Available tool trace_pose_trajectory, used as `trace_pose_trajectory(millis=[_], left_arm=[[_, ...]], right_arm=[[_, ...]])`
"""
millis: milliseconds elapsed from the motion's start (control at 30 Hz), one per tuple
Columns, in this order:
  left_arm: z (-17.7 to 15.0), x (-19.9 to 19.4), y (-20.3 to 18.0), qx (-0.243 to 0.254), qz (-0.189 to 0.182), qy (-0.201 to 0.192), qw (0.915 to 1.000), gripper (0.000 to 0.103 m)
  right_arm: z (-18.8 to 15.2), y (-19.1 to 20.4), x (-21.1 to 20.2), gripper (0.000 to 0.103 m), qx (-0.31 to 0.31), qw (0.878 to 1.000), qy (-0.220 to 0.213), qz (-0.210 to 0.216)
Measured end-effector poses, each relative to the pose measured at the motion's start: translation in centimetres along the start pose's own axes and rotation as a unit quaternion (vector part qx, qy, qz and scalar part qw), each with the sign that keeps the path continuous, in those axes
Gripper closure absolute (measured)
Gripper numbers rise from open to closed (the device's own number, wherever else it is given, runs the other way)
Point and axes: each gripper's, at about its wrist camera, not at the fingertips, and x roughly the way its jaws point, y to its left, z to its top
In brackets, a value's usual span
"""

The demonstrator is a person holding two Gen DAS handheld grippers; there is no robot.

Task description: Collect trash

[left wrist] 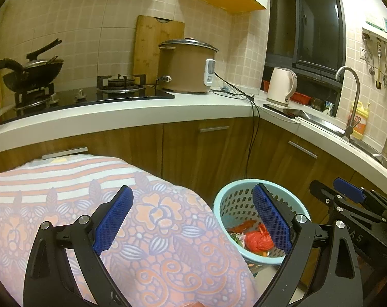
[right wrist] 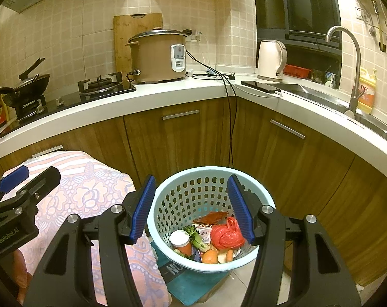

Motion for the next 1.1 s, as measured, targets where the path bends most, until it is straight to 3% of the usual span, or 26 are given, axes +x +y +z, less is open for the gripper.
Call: trace_pose_trajectory(millis=[1100], left_arm=[[-0.14, 0.32, 0.16, 0.004, -0.005, 0.007, 1.0, 0.011]], right_arm=[[0.06, -0.5, 0.03, 0.048, 0.003, 1.0, -0.004, -0.005]])
